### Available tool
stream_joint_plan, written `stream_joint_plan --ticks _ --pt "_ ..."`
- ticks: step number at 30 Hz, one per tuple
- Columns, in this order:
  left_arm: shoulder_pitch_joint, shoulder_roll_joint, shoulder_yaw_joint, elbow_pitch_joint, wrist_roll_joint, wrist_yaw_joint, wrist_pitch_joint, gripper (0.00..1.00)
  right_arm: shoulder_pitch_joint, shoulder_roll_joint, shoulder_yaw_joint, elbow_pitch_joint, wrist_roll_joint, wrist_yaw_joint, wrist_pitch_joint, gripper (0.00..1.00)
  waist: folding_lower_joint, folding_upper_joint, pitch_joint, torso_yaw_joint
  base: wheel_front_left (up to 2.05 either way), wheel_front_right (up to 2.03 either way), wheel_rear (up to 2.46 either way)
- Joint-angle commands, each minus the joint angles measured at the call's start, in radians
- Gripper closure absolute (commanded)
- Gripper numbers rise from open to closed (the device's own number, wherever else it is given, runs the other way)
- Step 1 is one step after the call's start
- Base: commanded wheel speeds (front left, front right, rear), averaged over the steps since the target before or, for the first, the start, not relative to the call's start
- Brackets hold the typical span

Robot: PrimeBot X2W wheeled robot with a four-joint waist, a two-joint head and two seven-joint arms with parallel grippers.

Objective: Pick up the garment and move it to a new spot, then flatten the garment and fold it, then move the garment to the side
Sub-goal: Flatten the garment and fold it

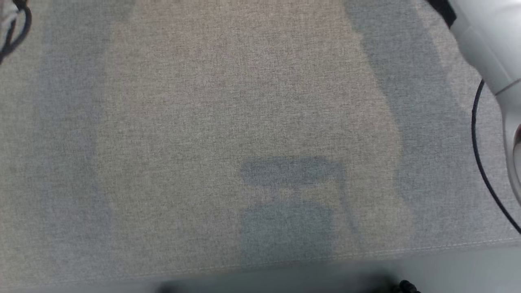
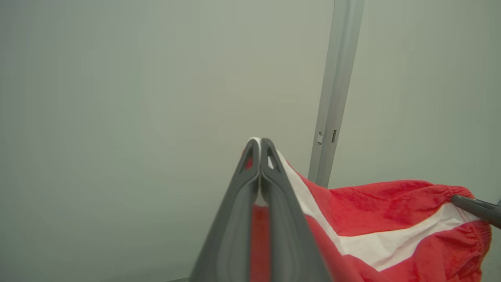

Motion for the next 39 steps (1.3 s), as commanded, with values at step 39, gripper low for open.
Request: stream_joint_plan --ticks 39 --pt "1.533 -0.265 0.599 -0.500 0.241 -0.064 -0.004 1.00 1.241 -0.340 0.071 -0.835 0.144 0.000 -0.050 1.00 -0.0001 0.0000 -0.502 -0.059 0.00 0.00 0.00"
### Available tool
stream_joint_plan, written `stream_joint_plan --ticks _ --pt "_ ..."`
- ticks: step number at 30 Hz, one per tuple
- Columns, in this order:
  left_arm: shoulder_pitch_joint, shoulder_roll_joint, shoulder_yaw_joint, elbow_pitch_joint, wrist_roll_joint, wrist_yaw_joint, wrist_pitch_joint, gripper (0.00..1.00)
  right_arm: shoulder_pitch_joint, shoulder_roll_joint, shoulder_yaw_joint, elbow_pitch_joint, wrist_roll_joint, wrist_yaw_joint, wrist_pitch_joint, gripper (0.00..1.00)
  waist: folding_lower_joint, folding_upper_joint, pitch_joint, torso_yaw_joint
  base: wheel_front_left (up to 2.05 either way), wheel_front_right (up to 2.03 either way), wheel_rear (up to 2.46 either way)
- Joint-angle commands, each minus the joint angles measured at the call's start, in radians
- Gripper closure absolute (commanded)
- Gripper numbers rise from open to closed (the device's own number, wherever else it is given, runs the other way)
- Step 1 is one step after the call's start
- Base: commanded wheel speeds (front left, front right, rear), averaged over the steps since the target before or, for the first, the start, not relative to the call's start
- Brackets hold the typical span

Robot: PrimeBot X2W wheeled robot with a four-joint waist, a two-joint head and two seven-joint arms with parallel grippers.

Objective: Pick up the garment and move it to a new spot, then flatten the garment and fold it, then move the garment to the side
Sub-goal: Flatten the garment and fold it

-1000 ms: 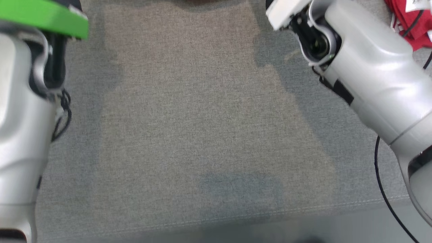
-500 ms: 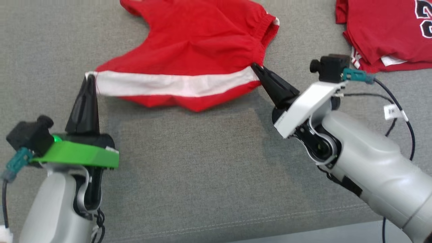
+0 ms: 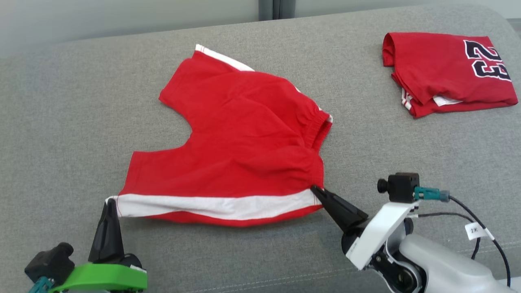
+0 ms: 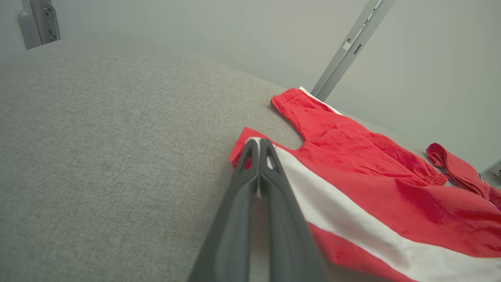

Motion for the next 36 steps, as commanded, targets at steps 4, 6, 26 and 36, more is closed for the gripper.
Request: stream_joint_plan --ticks 4,6,26,36 --pt "0.069 -0.023 0.047 0.009 0.028 -0.008 -0.004 1.00 0.086 -0.022 0.041 -0.031 0.038 0.000 0.013 1.00 0.0001 -0.0001 -0.052 0.004 0.00 0.00 0.00" --pt "0.087 -0.031 0.064 0.010 0.039 -0.009 -0.004 1.00 0.107 -0.029 0.058 -0.042 0.045 0.000 0.024 1.00 0.0001 -0.0001 -0.060 0.007 0.00 0.00 0.00" --pt "-0.126 0.103 0.003 -0.052 0.102 -0.012 0.007 1.00 0.065 0.009 -0.043 -0.069 0.004 0.000 -0.001 1.00 0.0001 -0.0001 -0.023 -0.083 0.00 0.00 0.00" --pt "-0.454 0.270 -0.109 0.058 0.068 -0.011 0.133 1.00 -0.049 0.136 -0.111 -0.008 0.023 0.000 -0.002 1.00 0.0001 -0.0001 0.085 -0.192 0.00 0.00 0.00"
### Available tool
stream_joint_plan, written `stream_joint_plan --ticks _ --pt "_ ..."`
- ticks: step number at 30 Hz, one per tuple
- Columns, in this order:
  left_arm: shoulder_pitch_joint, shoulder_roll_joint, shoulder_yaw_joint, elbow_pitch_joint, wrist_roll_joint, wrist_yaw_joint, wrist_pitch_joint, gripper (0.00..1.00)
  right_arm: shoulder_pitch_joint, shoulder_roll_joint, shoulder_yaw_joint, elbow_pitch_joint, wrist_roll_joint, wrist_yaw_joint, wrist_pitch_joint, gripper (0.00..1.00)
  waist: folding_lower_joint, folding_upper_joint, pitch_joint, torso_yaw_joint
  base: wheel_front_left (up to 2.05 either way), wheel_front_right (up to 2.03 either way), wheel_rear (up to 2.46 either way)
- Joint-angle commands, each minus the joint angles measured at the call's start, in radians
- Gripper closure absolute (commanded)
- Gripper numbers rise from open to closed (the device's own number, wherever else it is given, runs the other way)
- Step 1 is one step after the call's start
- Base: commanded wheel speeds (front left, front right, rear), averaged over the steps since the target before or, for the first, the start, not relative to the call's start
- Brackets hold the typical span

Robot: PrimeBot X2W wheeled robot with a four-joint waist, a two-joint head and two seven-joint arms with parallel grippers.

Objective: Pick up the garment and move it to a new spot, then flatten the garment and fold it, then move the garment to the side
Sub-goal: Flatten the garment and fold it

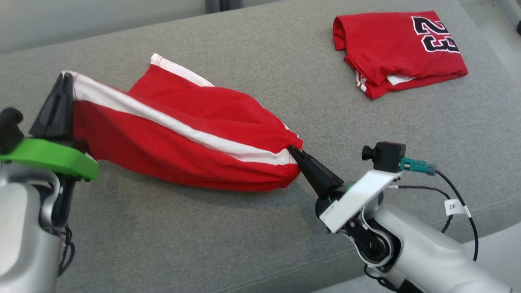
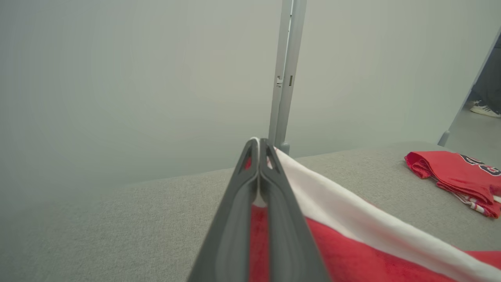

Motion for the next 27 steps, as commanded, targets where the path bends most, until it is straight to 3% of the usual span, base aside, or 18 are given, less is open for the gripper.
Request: stream_joint_plan --ticks 1,11,27 --pt "-0.048 0.024 -0.011 0.018 -0.002 -0.003 0.014 1.00 -0.028 0.018 -0.009 0.016 0.008 0.000 -0.003 1.00 0.0001 -0.0001 0.066 -0.060 0.00 0.00 0.00" --pt "-0.337 0.144 -0.151 0.238 -0.028 -0.002 0.106 1.00 -0.178 0.166 -0.016 0.159 0.001 0.000 -0.004 1.00 0.0001 -0.0001 0.187 -0.153 0.00 0.00 0.00" --pt "-0.585 0.191 -0.335 0.518 -0.071 -0.002 0.097 1.00 -0.238 0.260 -0.065 0.189 -0.020 0.000 -0.005 1.00 0.0001 -0.0001 0.310 -0.229 0.00 0.00 0.00"
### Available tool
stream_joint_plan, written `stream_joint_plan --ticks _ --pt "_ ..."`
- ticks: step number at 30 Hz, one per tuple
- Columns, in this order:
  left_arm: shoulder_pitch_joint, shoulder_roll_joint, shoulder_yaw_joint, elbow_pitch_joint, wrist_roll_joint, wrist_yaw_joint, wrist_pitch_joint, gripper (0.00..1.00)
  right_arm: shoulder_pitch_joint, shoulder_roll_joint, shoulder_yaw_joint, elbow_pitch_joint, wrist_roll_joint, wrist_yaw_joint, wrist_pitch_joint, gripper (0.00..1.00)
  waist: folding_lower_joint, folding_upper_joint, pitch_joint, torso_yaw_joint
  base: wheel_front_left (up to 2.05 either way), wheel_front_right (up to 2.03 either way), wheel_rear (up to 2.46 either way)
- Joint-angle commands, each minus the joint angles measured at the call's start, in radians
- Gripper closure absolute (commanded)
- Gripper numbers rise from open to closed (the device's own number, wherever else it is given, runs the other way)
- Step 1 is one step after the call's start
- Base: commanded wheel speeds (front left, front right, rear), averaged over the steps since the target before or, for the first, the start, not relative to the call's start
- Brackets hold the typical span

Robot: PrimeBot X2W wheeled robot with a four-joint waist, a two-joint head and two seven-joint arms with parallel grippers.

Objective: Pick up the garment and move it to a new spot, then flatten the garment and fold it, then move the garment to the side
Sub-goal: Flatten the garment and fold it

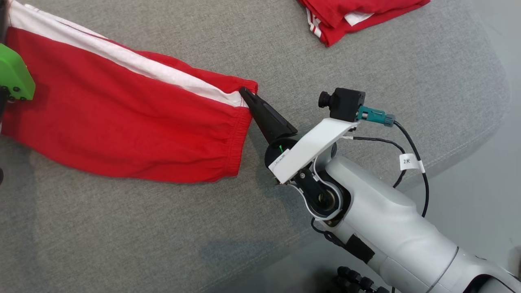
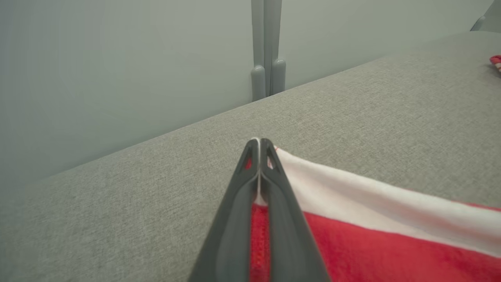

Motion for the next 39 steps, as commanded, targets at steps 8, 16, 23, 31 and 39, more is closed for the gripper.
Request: stream_joint_plan --ticks 8,16,23,31,39 --pt "-0.064 -0.001 -0.082 0.106 -0.025 -0.002 -0.056 1.00 0.000 0.018 0.004 -0.009 -0.014 0.000 -0.004 1.00 -0.0002 0.0000 0.042 -0.030 0.00 0.00 0.00" --pt "-0.042 -0.033 -0.137 0.166 -0.068 -0.002 -0.145 0.00 0.018 -0.017 0.004 0.009 -0.058 0.000 -0.004 0.00 -0.0002 0.0000 -0.002 0.013 0.00 0.00 0.00" --pt "0.012 -0.048 -0.154 0.172 -0.129 -0.002 -0.223 0.00 0.076 -0.081 -0.012 0.025 -0.127 0.000 -0.004 0.00 -0.0002 0.0000 -0.078 0.060 0.00 0.00 0.00" --pt "0.108 -0.031 -0.087 0.096 -0.133 0.002 -0.239 0.00 0.164 -0.111 -0.133 -0.022 -0.237 0.000 -0.004 0.00 -0.0002 0.0000 -0.146 0.100 0.00 0.00 0.00" --pt "0.281 -0.062 0.083 -0.112 -0.043 0.046 -0.237 0.00 0.273 -0.084 -0.276 -0.093 -0.417 0.000 -0.004 0.00 -0.0002 0.0000 -0.195 0.134 0.00 0.00 0.00"
